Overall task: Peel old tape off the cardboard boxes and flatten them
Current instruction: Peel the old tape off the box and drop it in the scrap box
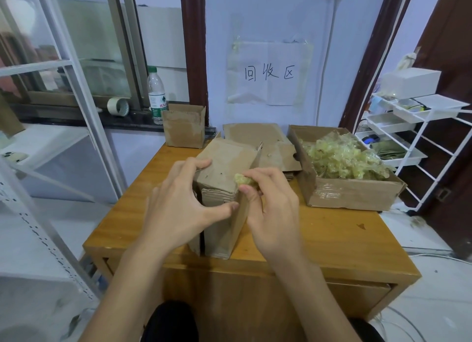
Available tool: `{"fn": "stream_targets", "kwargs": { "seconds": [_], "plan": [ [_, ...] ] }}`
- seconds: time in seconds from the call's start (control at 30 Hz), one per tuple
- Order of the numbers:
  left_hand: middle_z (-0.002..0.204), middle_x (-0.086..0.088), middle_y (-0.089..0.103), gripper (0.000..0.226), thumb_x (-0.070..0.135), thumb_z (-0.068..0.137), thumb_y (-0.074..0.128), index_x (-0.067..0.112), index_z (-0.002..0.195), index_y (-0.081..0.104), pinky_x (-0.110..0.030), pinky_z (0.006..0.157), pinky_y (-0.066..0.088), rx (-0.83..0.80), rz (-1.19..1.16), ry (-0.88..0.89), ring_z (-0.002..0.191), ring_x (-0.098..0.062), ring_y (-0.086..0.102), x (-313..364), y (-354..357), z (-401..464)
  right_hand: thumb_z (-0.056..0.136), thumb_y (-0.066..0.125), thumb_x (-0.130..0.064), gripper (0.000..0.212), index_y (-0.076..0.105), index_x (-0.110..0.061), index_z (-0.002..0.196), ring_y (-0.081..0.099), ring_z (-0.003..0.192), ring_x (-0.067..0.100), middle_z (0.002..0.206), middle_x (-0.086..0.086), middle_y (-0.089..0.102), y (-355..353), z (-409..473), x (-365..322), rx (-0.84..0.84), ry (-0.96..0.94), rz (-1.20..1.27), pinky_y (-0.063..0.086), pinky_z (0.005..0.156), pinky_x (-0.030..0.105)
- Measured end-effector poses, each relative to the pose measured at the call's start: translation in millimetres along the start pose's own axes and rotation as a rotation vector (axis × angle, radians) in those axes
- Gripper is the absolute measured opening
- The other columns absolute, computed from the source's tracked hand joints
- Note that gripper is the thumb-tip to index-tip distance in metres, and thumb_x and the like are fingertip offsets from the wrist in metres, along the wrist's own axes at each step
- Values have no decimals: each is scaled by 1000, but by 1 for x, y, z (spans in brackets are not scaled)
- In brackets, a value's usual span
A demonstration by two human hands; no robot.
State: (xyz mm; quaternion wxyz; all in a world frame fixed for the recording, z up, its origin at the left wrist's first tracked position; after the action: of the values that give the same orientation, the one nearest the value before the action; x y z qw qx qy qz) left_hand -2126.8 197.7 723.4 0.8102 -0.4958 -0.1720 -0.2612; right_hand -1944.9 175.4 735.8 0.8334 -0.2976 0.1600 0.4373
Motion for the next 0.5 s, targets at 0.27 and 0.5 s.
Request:
{"fn": "stream_targets", "kwargs": {
  "seconds": [0.27, 0.5],
  "plan": [
    [136, 26, 46, 93, 92, 54, 61, 52, 135, 41, -48, 96, 48, -1, -1, -14, 121, -14, 56, -1, -2, -4, 94, 75, -17, 13, 65, -25, 95, 72, 89, 9, 91, -9, 74, 9, -12, 46, -1, 522, 495, 59, 80, 29],
    [139, 26, 44, 94, 92, 55, 60, 51, 138, 40, -41, 91, 39, -6, 7, -5, 121, -12, 55, 3, 2, -5, 76, 90, -10, 25, 67, -14, 87, 71, 78, 5, 80, -7, 75, -1, -13, 48, 127, 548, 624, 56, 71, 21]
  ]
}}
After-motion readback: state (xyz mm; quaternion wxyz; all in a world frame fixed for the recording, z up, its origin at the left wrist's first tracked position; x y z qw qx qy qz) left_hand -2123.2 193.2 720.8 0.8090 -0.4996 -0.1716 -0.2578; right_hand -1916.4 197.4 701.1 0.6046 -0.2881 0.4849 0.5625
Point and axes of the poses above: each hand's wrist, its own z-axis towards the middle knuckle, its own y-axis out of the palm, x = y × z, the point moved 10 cm from there along z, towards the middle knuckle
